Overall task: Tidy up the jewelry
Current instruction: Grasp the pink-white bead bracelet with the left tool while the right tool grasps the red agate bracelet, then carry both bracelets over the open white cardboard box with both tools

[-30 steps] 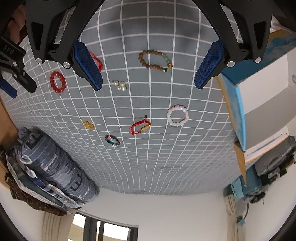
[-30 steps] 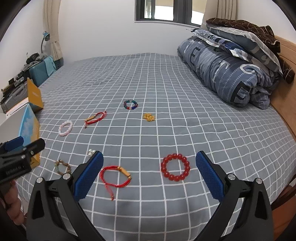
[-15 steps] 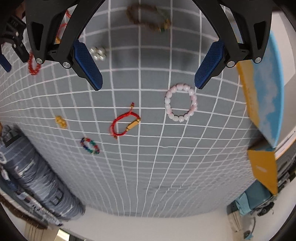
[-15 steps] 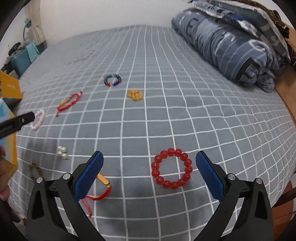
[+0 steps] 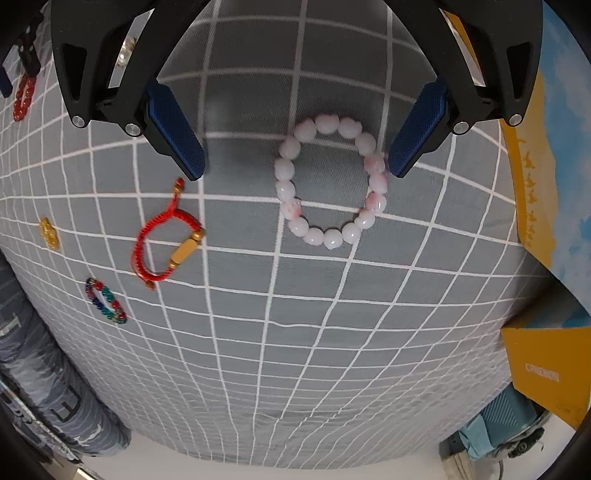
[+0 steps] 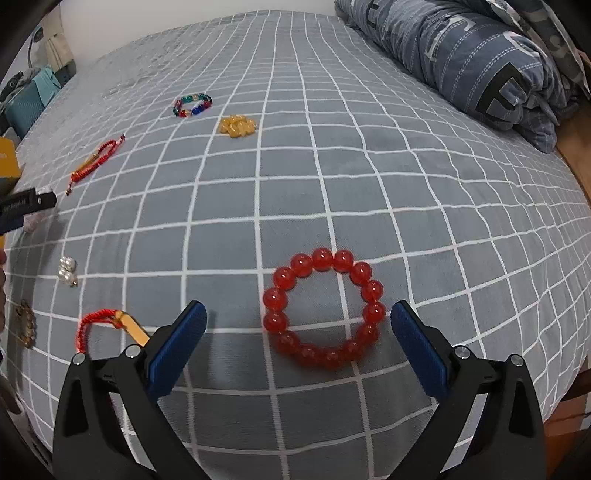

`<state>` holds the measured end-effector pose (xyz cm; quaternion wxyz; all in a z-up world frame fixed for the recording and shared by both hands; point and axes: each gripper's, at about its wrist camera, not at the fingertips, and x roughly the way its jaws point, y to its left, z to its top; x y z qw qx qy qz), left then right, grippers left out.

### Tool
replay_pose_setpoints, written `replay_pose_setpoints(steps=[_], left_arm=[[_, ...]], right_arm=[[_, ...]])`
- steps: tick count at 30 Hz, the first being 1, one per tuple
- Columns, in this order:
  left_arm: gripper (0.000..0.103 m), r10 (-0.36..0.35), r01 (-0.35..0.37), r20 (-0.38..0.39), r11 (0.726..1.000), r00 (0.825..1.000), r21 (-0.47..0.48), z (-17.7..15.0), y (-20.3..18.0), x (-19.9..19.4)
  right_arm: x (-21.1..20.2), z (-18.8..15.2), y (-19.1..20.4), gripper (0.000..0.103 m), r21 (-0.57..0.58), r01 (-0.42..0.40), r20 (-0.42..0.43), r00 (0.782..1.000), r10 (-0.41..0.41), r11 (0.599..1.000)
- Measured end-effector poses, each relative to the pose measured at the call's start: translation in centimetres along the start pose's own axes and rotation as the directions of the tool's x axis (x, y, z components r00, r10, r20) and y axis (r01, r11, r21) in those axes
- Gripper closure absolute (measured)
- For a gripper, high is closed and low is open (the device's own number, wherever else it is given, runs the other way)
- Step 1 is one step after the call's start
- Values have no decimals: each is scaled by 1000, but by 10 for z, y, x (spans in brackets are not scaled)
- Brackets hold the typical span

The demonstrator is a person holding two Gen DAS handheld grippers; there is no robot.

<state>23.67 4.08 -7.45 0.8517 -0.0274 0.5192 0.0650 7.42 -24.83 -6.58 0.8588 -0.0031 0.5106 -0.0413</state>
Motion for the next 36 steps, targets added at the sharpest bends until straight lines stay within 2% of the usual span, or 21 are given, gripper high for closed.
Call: replay_pose_setpoints(steps=[8, 11, 17, 22, 24, 27, 29, 30, 36], left_arm=[[6, -6, 6, -6, 1000, 1000, 1, 5, 2, 12], [14, -12, 12, -11, 1000, 1000, 0, 5, 2, 12], [40, -17, 17, -9, 1000, 1000, 12, 6, 4, 11], [77, -10, 10, -4, 1000, 1000, 26, 3, 0, 6], [84, -16, 16, -3, 999, 1000, 28, 2, 0, 5], [85, -26, 26, 11, 1000, 1000, 17, 1, 1, 2], [86, -29, 29, 22, 999, 999, 17, 0, 2, 0], [86, -25, 25, 24, 1000, 999, 10, 0, 2, -1], [86, -56, 56, 37, 998, 998, 17, -5, -4, -10]], right_arm=[[17, -2, -6, 11, 30, -32, -38, 999, 33, 999], [18, -3, -8, 16, 38, -40, -39, 998, 42, 998], [15, -3, -8, 36, 47, -44, -32, 998, 45, 998], [12, -3, -6, 51, 44, -43, -27, 999, 45, 998], [12, -3, -5, 59, 47, -45, -25, 999, 46, 998], [11, -4, -4, 69, 44, -43, -15, 999, 43, 998], [10, -4, -1, 86, 30, -33, -8, 999, 33, 999], [9, -4, -2, 90, 25, -30, -4, 1000, 30, 999], [4, -5, -1, 90, 23, -29, 18, 999, 29, 999]])
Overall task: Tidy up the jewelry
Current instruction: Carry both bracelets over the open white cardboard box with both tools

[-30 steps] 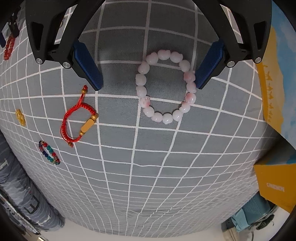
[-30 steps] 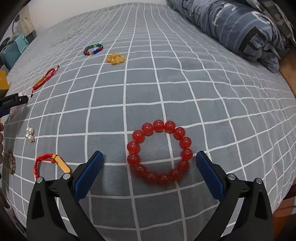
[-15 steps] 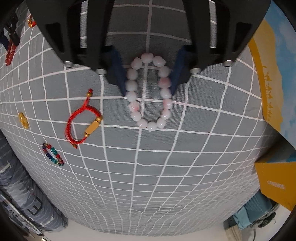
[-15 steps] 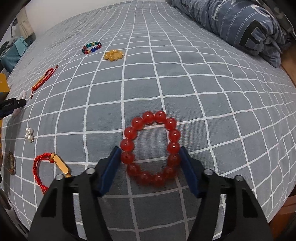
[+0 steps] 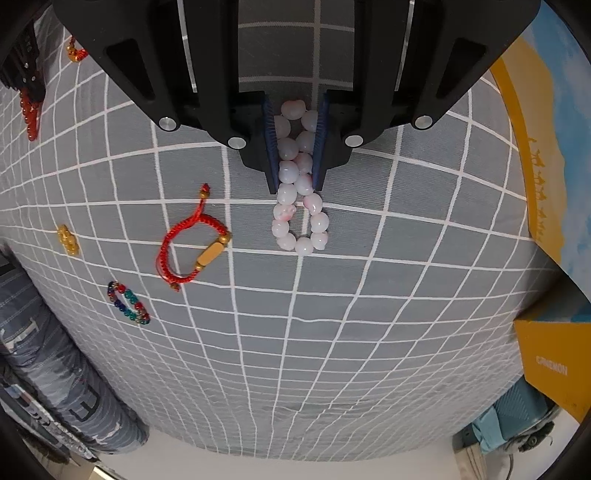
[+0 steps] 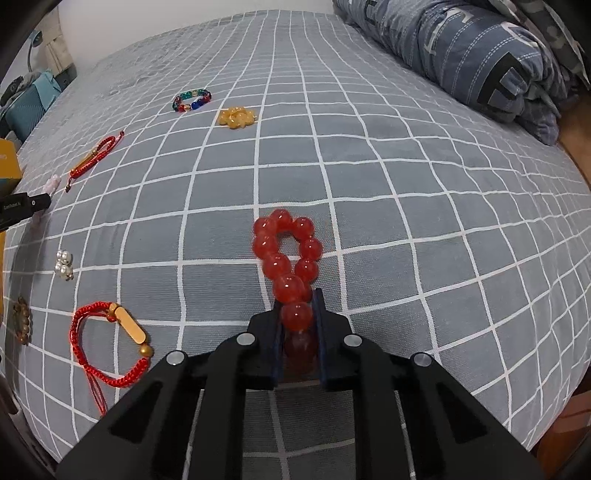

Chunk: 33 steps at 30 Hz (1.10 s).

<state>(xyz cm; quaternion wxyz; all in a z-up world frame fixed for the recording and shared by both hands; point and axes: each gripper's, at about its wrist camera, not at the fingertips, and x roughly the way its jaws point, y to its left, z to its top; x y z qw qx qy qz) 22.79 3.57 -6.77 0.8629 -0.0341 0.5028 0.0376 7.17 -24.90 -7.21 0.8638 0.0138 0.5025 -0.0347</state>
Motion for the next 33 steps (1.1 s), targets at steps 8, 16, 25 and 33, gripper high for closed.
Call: replay_pose_setpoints(steps=[8, 16, 25, 33], left_arm=[[93, -13, 12, 12, 1000, 1000, 14, -5, -4, -9], [93, -20, 19, 34, 1000, 999, 24, -7, -7, -21], [93, -45, 43, 61, 999, 997, 34, -13, -10, -44], [93, -37, 33, 84, 999, 996, 43, -20, -8, -66]], right_arm=[[-6, -1, 0, 90, 5, 3, 19, 1000, -3, 1000], [-15, -2, 1, 90, 8, 0, 36, 999, -1, 1000], [-28, -4, 4, 90, 14, -1, 65, 998, 0, 1000], [-50, -8, 13, 90, 9, -8, 104, 995, 8, 1000]])
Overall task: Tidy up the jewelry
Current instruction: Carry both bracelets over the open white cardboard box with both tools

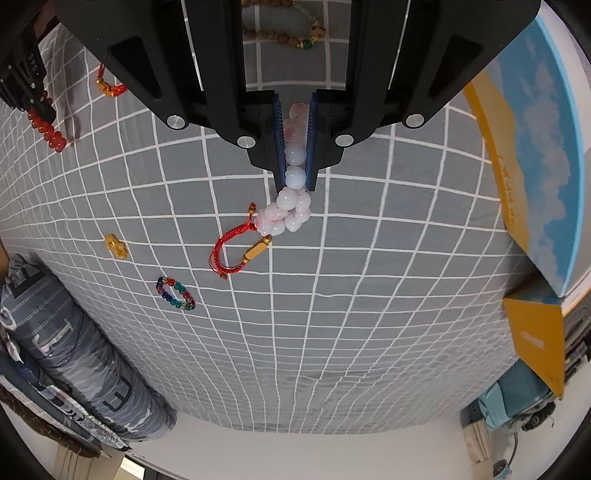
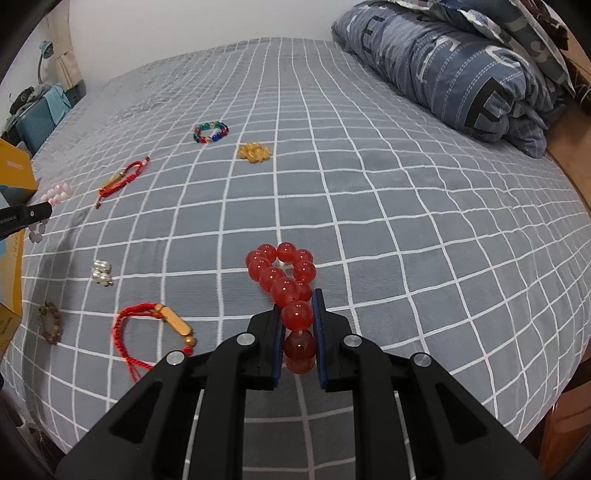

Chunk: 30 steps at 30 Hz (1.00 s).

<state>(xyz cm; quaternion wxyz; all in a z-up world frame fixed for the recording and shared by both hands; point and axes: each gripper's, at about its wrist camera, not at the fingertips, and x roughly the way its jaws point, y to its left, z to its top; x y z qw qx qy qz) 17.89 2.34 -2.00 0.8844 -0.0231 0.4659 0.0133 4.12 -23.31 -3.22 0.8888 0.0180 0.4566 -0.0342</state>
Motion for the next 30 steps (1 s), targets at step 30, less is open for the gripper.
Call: replay_pose_setpoints(steps=[30], left_arm=[[93, 130, -107, 146, 982, 981, -158, -26, 101, -154]], right_arm=[[-103, 53, 133, 90, -173, -172, 130, 972, 196, 970]])
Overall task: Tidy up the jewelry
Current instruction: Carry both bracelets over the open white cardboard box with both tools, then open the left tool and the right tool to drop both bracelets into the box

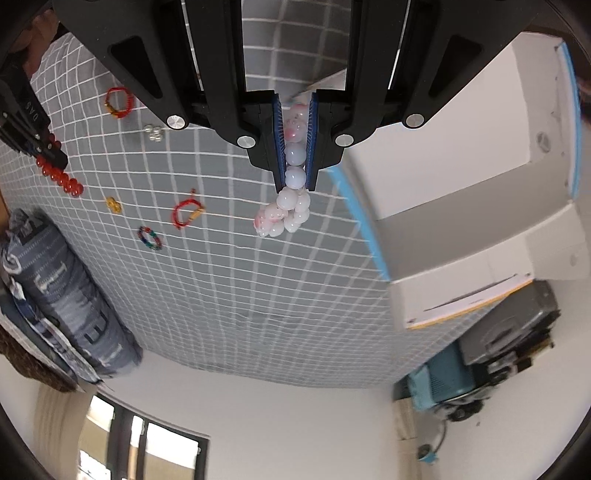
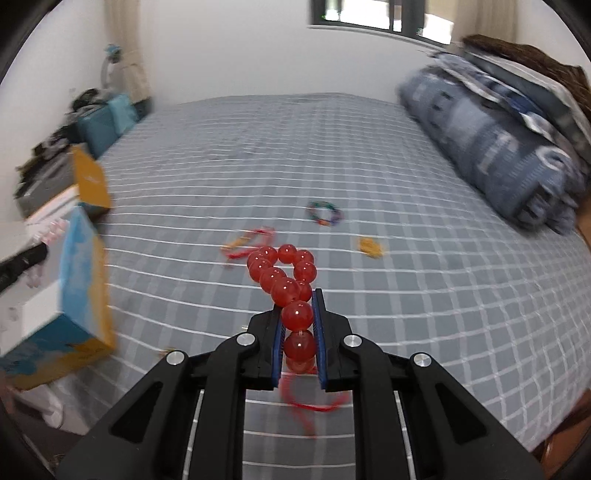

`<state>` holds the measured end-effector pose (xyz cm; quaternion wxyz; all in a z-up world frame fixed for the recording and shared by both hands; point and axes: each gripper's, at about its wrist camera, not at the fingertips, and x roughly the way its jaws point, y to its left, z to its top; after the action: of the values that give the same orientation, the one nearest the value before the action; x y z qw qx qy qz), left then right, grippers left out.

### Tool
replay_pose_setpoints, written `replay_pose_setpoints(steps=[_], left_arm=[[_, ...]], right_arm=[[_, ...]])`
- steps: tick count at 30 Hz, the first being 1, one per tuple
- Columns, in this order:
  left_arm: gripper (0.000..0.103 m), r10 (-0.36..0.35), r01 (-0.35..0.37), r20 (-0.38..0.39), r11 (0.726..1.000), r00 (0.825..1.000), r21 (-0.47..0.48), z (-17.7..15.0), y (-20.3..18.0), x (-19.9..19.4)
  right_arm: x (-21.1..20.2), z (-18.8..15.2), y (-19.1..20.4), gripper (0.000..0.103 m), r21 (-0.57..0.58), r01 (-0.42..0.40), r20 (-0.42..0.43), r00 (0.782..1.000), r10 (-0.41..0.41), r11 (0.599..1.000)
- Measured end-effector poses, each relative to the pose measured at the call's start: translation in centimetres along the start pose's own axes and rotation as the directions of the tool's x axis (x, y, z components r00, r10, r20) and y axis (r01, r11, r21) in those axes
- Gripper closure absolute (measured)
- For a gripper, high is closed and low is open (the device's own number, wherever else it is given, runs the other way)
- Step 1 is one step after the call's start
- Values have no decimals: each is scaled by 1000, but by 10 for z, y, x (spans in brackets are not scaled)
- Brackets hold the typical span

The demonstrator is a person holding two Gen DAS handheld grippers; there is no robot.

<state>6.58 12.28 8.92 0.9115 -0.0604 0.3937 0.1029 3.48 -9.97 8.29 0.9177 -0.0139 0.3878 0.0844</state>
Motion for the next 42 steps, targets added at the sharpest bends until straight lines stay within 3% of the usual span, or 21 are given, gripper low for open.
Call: replay_pose_setpoints(steps=[11, 19, 32, 42], left_arm=[[93, 104, -103, 1, 988, 995, -117, -16, 87, -27], [93, 115, -117, -24, 969, 993, -218, -27, 147, -34], [93, 172, -202, -127, 939, 977, -277, -51, 195, -14], [93, 192, -251, -213, 921, 958, -297, -61, 217, 13]], right_arm=[[-16, 24, 129, 90, -167, -142, 5, 989, 145, 976], [-5, 24, 210, 90, -245, -244, -46, 970, 240, 938], [45, 12, 297, 90, -340, -305, -153, 951, 267, 890], [83, 2, 330, 90, -377, -323, -261, 936, 235, 868]])
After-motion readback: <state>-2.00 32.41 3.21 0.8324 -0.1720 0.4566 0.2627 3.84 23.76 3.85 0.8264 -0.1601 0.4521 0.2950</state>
